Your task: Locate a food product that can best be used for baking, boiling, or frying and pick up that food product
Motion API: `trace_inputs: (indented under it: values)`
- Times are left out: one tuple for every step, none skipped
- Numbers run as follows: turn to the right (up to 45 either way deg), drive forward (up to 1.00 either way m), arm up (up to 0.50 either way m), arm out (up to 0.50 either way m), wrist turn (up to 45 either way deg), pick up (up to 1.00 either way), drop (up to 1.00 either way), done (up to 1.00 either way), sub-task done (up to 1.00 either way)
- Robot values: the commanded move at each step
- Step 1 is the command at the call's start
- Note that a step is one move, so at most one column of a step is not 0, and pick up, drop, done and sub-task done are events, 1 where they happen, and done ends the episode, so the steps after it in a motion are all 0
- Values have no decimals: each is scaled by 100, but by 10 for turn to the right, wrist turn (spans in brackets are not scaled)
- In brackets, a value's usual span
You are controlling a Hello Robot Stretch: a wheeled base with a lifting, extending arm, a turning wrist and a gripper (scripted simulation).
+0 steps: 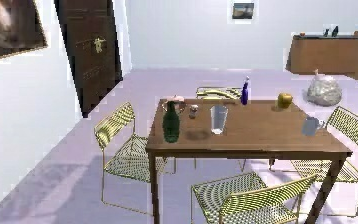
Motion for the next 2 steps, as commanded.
trace_inputs:
  values:
    - [450,0,0,0,0,0,0,0,0]
    - [420,0,0,0,0,0,0,0,0]
